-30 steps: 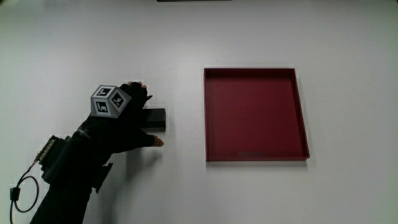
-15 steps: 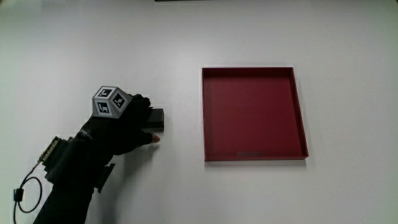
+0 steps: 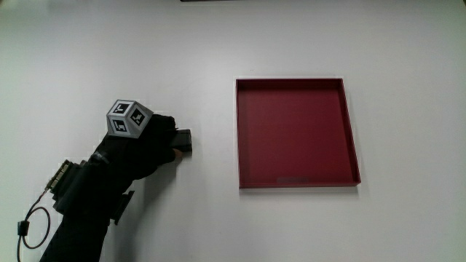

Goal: Pick charger from desk

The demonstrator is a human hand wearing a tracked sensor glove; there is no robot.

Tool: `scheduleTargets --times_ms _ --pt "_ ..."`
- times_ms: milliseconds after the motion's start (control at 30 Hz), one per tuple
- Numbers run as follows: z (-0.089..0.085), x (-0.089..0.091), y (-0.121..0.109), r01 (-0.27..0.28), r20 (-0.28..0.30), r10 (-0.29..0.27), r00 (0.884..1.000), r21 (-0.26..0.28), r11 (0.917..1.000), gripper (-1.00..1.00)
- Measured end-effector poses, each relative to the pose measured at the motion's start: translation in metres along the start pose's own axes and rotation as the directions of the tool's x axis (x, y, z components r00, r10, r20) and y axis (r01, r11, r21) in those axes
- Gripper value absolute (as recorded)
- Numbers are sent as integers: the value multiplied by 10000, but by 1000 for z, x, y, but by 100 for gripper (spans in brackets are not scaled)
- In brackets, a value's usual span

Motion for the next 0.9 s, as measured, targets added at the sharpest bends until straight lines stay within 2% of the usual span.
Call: scheduleTargets --times_ms 33,67,133,233,300,367,467,533,600,667,700,733,833,867,900 --pt "0 0 0 176 -113 -175 9998 93 9998 100" --pt "-2 -2 0 130 59 -131 9999 127 9998 100" --pt "-1 -1 -1 122 -117 -119 9999 242 9996 100" --pt "-2 0 -3 123 -17 -123 9999 152 9998 100" --pt "-2 3 -2 305 -177 -300 9994 270 9992 100" --pt "1 8 -3 492 -194 -488 9986 224 9985 100" --pt "8 20 -5 800 -203 -792 9967 439 9958 100" --pt "15 31 -8 1136 -302 -1118 9933 684 9912 100" --pt "11 34 -2 1575 50 -1587 9873 960 9828 100" --pt "11 44 3 1946 249 -1977 9800 919 9766 100" --pt "9 48 6 1756 842 -1831 9795 892 9804 100" --pt "13 58 6 2284 410 -2352 9711 1285 9651 100" --pt "23 84 6 2759 35 -2789 9603 1360 9515 100" --pt "24 90 9 3069 -52 -3095 9509 1479 9402 100" --pt "26 98 9 3203 -118 -3224 9465 1544 9346 100"
